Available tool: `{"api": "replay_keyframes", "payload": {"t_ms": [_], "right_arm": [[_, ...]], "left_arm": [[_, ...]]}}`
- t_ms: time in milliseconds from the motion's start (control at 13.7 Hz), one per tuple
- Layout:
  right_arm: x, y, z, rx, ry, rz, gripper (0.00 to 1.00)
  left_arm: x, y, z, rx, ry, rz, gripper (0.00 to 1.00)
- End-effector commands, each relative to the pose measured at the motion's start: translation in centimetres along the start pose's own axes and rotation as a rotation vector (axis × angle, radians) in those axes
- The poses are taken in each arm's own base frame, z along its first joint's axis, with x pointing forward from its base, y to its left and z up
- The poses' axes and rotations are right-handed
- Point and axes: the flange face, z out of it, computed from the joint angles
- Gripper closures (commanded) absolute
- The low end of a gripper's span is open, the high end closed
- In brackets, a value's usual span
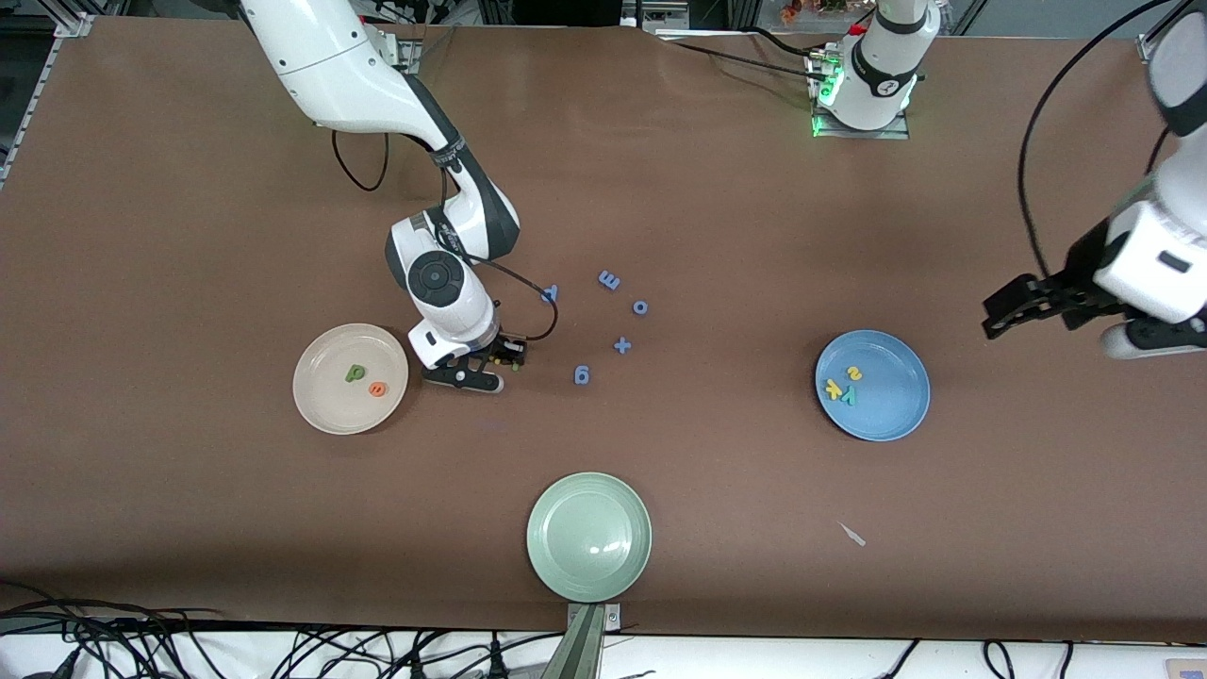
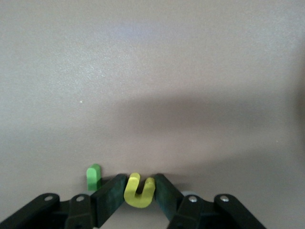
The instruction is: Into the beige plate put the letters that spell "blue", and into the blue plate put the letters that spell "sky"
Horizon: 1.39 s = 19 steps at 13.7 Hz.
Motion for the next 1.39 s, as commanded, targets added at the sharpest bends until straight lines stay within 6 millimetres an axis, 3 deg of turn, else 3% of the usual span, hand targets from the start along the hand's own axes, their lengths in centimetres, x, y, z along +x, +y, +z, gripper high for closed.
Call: {"api": "replay_keyframes", "payload": {"t_ms": [0, 146, 439, 659, 805, 951, 1024, 1098, 1171, 1317], "right_arm": [[0.5, 0.2, 0.3, -0.010, -0.005, -0.011, 0.76], [0.8, 0.3, -0.7, -0.019, -0.014, -0.019, 0.79], [4.3, 3.4, -4.6, -0.093, -0.044, -0.112, 0.79], [8.0, 8.4, -7.2, -0.143, -0.048, -0.271, 0.78], [10.2, 12.7, -7.8, -0.170, -0.050, -0.370, 0.78], [11.4, 15.8, -7.3, -0.171, -0.061, -0.379, 0.78], [11.5, 16.4, -7.0, -0.168, -0.065, -0.370, 0.75], [11.4, 16.8, -6.5, -0.149, -0.078, -0.345, 0.61], [11.2, 17.0, -6.1, -0.103, -0.094, -0.300, 0.39], [11.1, 16.5, -6.6, -0.073, -0.099, -0.286, 0.34]], "left_arm": [[-4.4, 2.0, -1.5, 0.014, -0.001, 0.059, 0.00], [-5.1, 2.0, -1.4, 0.030, -0.006, 0.062, 0.00], [-5.3, 2.0, -1.2, 0.031, -0.010, 0.059, 0.00], [-5.1, 1.2, -1.2, 0.033, -0.011, 0.047, 0.00], [-5.7, 1.0, -1.2, 0.034, -0.014, 0.045, 0.00], [-5.8, 1.0, -0.9, 0.035, -0.022, 0.045, 0.00], [-5.7, 0.8, -0.9, 0.035, -0.022, 0.042, 0.00], [-5.7, 0.7, -0.9, 0.035, -0.020, 0.041, 0.00], [-5.6, 0.7, -1.0, 0.035, -0.020, 0.041, 0.00], [-5.6, 0.5, -1.0, 0.034, -0.019, 0.036, 0.00]]}}
